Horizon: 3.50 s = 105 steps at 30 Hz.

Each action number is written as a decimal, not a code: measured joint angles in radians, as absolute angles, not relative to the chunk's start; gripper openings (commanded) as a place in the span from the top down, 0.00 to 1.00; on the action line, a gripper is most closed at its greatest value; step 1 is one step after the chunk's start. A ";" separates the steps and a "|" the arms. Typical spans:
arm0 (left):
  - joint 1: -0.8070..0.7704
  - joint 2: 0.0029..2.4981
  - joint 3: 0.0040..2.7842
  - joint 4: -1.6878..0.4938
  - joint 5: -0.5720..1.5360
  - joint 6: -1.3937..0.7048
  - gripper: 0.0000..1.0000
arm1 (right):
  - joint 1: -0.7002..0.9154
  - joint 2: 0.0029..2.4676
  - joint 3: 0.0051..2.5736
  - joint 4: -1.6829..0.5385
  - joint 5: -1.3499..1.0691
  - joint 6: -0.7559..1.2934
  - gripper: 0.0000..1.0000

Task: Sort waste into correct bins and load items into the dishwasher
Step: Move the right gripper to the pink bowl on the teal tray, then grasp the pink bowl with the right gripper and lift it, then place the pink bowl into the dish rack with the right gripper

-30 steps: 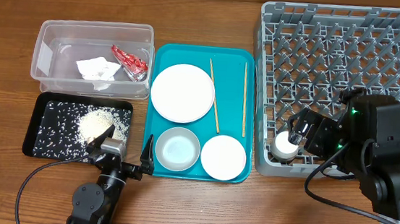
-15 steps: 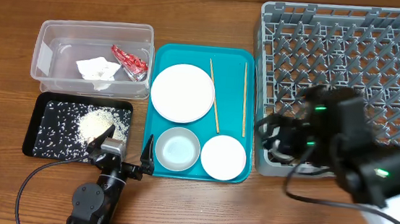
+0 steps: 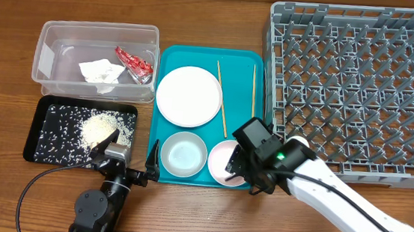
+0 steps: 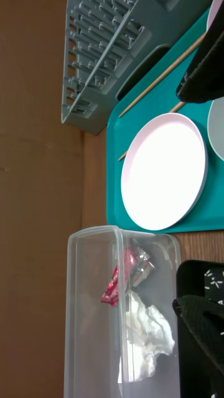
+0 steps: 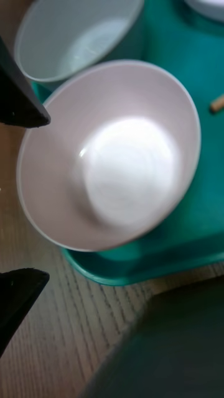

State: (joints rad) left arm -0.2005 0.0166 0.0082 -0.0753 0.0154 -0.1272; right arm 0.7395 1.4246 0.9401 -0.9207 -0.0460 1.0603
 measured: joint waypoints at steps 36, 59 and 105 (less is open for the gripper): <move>-0.200 0.017 0.008 -0.075 0.015 -0.127 0.00 | 0.767 1.497 1.100 -0.952 0.075 0.634 0.36; -0.200 0.017 0.008 -0.076 0.015 -0.127 0.00 | 0.709 1.721 1.086 -0.805 0.166 0.054 0.74; -0.200 0.017 0.008 -0.076 0.015 -0.127 0.00 | 0.158 1.633 1.380 -1.078 1.060 0.770 0.96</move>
